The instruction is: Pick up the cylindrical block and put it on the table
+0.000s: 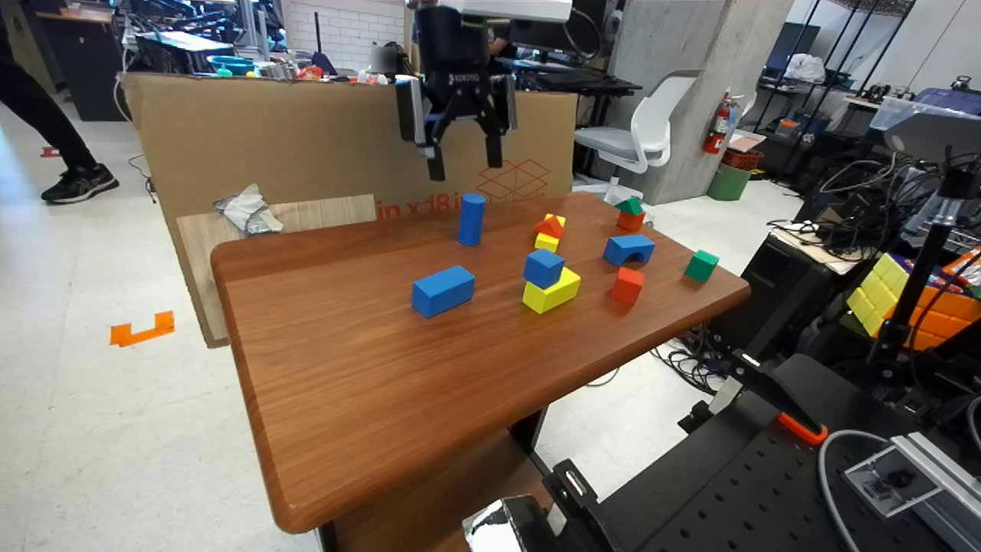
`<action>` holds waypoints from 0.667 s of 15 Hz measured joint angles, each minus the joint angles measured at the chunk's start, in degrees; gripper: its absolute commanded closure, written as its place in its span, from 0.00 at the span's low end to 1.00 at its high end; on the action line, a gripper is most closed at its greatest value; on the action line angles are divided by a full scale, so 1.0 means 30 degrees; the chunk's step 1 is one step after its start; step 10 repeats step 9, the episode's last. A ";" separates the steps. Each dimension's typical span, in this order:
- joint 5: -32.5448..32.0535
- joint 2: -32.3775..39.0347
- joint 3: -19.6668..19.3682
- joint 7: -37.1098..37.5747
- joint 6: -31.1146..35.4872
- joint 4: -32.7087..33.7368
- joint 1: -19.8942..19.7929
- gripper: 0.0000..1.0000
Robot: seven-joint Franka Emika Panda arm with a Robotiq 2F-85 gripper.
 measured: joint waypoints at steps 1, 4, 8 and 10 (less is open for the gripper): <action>0.0161 -0.0551 0.0005 0.0001 0.0080 -0.0360 -0.0001 0.00; 0.0822 -0.2338 0.0006 0.0090 0.0338 -0.1643 -0.0090 0.00; 0.0910 -0.2857 0.0006 0.0133 0.0523 -0.2399 -0.0114 0.00; 0.0912 -0.2855 0.0006 0.0143 0.0544 -0.2462 -0.0115 0.00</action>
